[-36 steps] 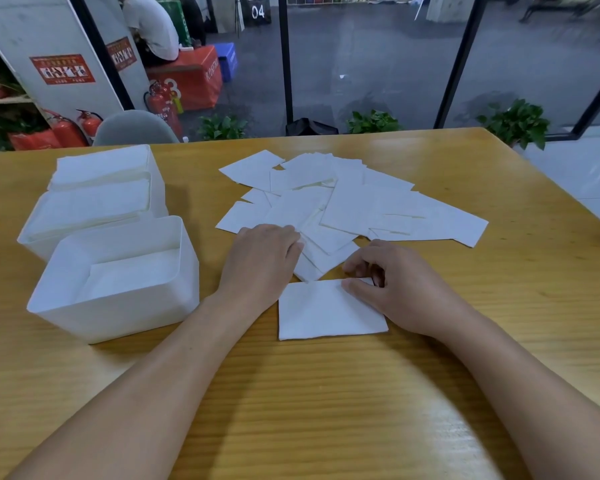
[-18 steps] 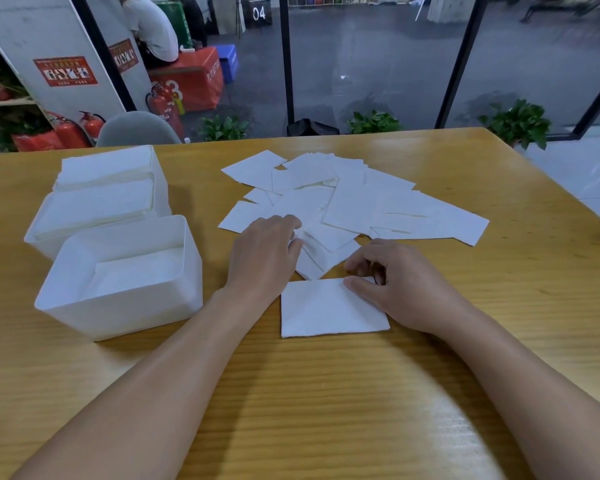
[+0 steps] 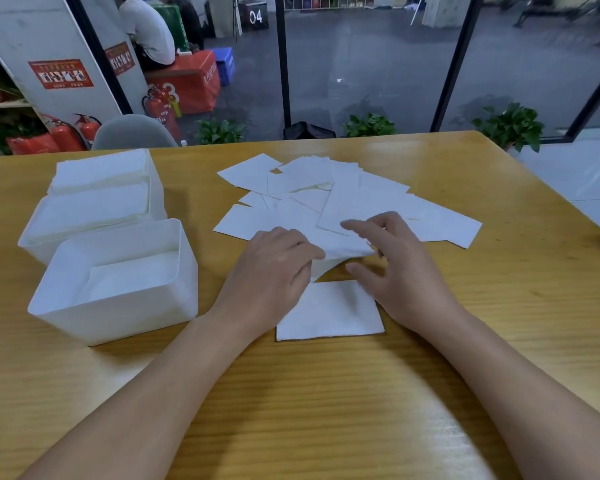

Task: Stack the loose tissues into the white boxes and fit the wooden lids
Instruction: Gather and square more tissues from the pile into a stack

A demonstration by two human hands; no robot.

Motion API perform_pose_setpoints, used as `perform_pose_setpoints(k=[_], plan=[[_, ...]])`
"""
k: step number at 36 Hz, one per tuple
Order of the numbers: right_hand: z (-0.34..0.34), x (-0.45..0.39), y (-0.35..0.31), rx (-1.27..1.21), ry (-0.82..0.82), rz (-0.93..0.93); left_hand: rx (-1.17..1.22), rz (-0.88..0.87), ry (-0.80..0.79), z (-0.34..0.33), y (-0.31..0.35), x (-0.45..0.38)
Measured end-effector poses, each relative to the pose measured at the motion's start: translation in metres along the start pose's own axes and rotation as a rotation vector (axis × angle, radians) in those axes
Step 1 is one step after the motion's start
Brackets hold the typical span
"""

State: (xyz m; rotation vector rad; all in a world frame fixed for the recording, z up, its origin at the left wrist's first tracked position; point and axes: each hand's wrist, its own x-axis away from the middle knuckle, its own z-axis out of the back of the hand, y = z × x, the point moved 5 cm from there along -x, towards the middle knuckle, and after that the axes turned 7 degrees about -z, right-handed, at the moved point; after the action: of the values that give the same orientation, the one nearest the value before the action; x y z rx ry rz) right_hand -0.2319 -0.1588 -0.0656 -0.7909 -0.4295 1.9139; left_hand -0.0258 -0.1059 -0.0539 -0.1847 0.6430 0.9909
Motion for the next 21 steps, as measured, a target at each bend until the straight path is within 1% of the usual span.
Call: perform_pose_setpoints(k=[3, 7, 11, 15, 16, 18, 21], plan=[[0.003, 0.0, -0.002, 0.009, 0.036, 0.021, 0.081, 0.041, 0.038, 0.002, 0.003, 0.003], [0.003, 0.001, -0.002, -0.048, 0.02, 0.014, 0.149, 0.103, 0.014, 0.004, 0.001, 0.004], [0.004, 0.001, -0.002, -0.103, 0.03, 0.014, 0.105, 0.098, -0.003, 0.005, 0.002, 0.005], [0.01, -0.001, 0.0, -0.179, 0.032, 0.03, 0.118, 0.179, 0.052, 0.013, -0.009, 0.006], [0.012, -0.001, 0.003, -0.236, 0.006, 0.018, 0.174, 0.213, 0.07, 0.015, -0.013, 0.009], [0.014, -0.002, 0.005, -0.403, -0.076, -0.033, 0.359, 0.307, 0.087, 0.016, -0.02, 0.016], [0.013, -0.002, 0.007, -0.576, -0.167, -0.12, 0.613, 0.397, 0.045, 0.012, -0.028, 0.031]])
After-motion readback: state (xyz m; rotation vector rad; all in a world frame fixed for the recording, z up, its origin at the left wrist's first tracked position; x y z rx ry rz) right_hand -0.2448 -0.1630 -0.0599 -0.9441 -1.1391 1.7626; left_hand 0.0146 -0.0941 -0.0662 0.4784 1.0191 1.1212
